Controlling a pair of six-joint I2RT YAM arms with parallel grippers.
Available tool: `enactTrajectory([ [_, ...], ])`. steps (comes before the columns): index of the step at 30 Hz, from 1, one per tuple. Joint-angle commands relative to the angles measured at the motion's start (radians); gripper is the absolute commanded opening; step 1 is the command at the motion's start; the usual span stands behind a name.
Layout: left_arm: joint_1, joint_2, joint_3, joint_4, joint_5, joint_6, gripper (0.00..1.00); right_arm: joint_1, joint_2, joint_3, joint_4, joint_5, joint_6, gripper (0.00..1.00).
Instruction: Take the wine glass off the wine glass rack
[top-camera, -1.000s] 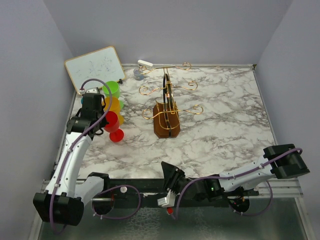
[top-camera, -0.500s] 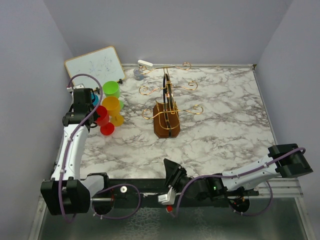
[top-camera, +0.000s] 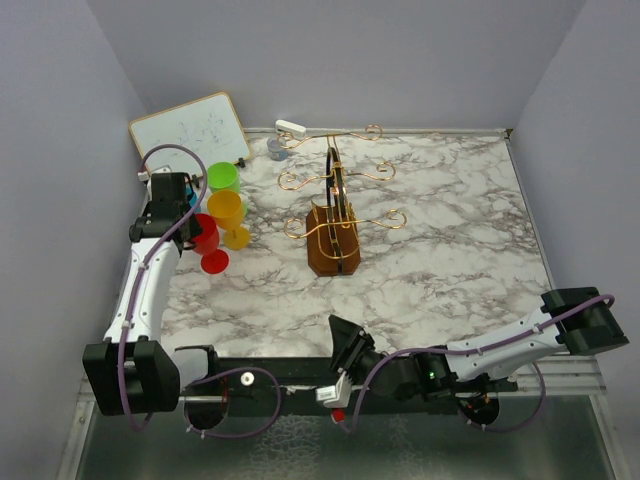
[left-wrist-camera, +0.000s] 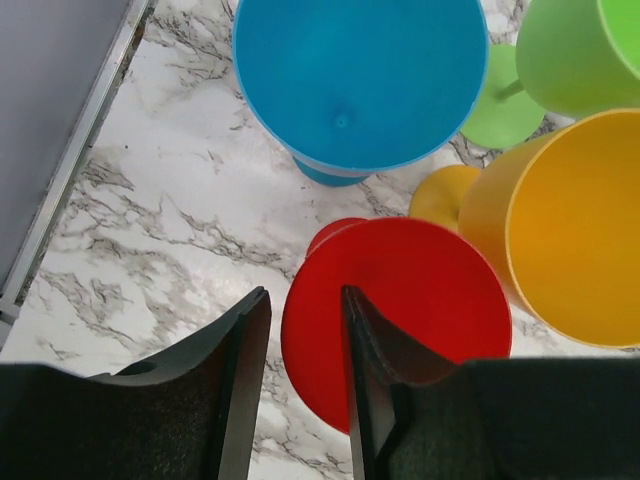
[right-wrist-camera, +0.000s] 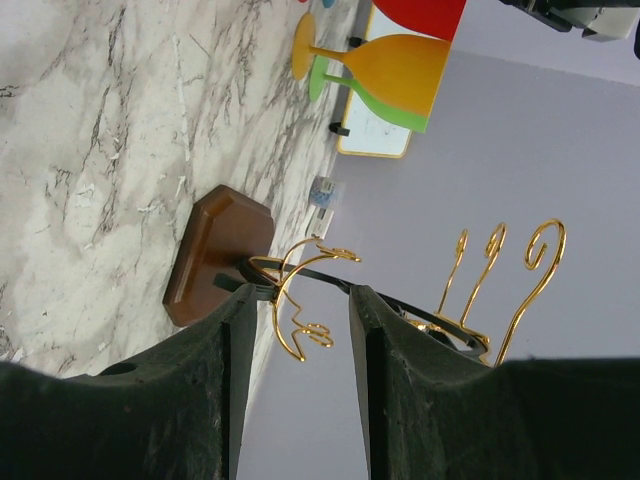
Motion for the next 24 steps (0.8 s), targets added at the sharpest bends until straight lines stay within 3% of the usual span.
enactTrajectory([
  [1,0.007,-0.033,0.031,-0.005,-0.023,-0.009,0.42,0.005,-0.013,0.031,-0.009,0.021,0.021,0.42],
  [11,0.006,-0.149,0.114,-0.019,-0.013,-0.028,0.44,0.005,-0.010,0.049,-0.014,0.012,0.049,0.42],
  [18,0.007,-0.302,0.072,0.217,0.155,-0.050,0.47,0.005,-0.012,0.093,-0.025,-0.003,0.124,0.42],
  [24,0.007,-0.226,0.053,0.342,0.265,-0.053,0.47,0.005,-0.089,0.294,-0.078,-0.133,0.224,0.42],
])
